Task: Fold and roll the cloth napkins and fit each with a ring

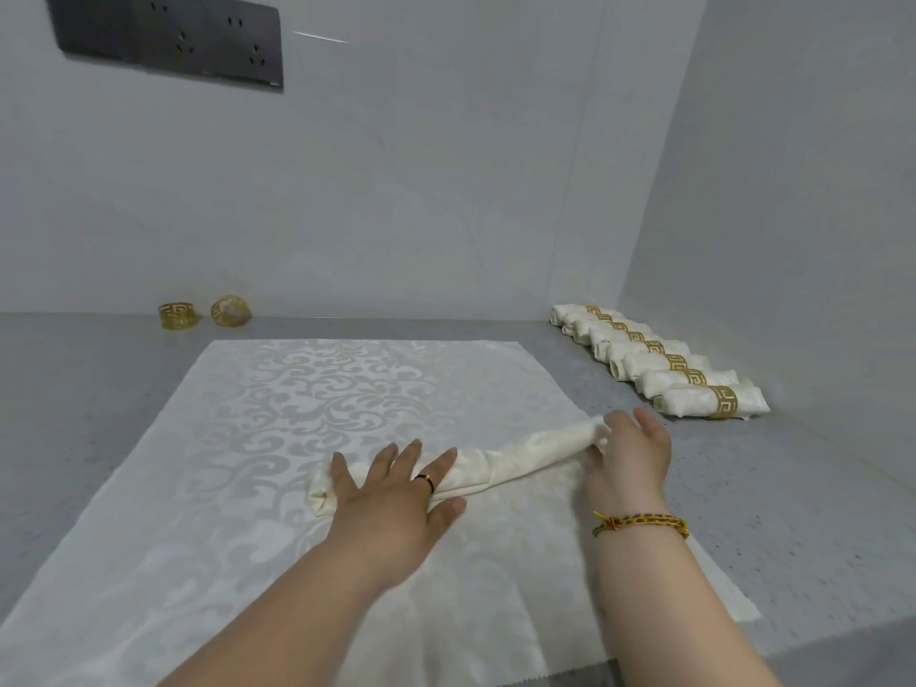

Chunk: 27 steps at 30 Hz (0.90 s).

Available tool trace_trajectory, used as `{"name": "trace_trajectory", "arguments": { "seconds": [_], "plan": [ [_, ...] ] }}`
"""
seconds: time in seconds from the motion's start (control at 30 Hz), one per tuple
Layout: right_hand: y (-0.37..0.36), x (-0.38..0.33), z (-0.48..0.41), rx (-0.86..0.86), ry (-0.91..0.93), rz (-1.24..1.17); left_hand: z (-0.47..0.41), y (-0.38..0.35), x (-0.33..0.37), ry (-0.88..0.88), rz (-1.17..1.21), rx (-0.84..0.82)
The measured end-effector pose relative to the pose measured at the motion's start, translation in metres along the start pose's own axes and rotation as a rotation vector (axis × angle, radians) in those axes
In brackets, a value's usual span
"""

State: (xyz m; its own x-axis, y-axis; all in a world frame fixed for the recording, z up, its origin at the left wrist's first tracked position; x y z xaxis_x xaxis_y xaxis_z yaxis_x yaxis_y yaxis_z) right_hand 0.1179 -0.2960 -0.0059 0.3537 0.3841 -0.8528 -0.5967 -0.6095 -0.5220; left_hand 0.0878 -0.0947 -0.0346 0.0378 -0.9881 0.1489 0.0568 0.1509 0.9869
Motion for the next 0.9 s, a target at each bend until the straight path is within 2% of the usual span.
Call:
{"name": "trace_trajectory", "arguments": {
  "seconds": [0.07,0.13,0.17,0.2,0.23,0.27,0.33,0.47,0.57,0.67,0.8,0.9],
  "plan": [
    [-0.006,0.001,0.005,-0.066,-0.168,-0.17,-0.001,0.0,0.0,0.002,-0.003,0.01],
    [-0.01,0.012,0.007,-0.145,-0.239,-0.05,-0.001,0.001,0.001,0.012,0.008,0.031],
    [-0.016,0.015,0.01,-0.22,-0.315,-0.069,-0.002,0.002,0.001,0.021,0.018,0.041],
    [-0.024,0.016,0.012,-0.354,-0.265,-0.047,-0.003,0.003,0.002,0.032,0.031,0.053],
    [-0.021,0.017,0.017,-0.392,-0.222,-0.013,-0.003,0.004,0.002,0.045,0.041,0.066],
    [-0.026,0.021,0.025,-0.395,-0.302,-0.045,-0.004,0.005,0.001,0.058,0.048,0.081],
    [-0.037,0.029,0.036,-0.479,-0.303,0.123,-0.006,0.008,-0.001,0.078,0.06,0.112],
    [-0.055,0.041,0.05,-0.614,-0.12,0.319,-0.007,0.008,-0.003,0.091,0.082,0.123],
    [-0.065,0.049,0.055,-0.766,0.138,0.601,-0.011,0.009,-0.005,0.135,0.201,0.157],
    [-0.066,0.053,0.063,-0.953,0.39,0.839,-0.014,0.011,-0.011,0.162,0.488,0.183],
    [-0.065,0.057,0.071,-1.102,0.567,0.981,-0.012,0.017,-0.021,0.151,0.948,0.172],
    [-0.065,0.063,0.077,-1.229,0.7,1.155,-0.014,0.029,-0.031,0.189,1.174,0.236]
  ]
}}
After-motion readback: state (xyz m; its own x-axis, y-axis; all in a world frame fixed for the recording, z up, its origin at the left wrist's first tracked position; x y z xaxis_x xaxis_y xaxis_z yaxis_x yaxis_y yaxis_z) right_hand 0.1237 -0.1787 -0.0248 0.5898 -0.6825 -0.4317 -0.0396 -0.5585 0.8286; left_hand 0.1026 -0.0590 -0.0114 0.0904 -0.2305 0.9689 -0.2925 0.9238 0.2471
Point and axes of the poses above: each hand's wrist, its own z-axis away from the middle knuckle, its own y-axis out of the back of the hand, x = y × z, the point moved 4 cm from there along -z, towards the middle knuckle, and after that the axes turned 12 degrees about y, right-handed, at the moved point
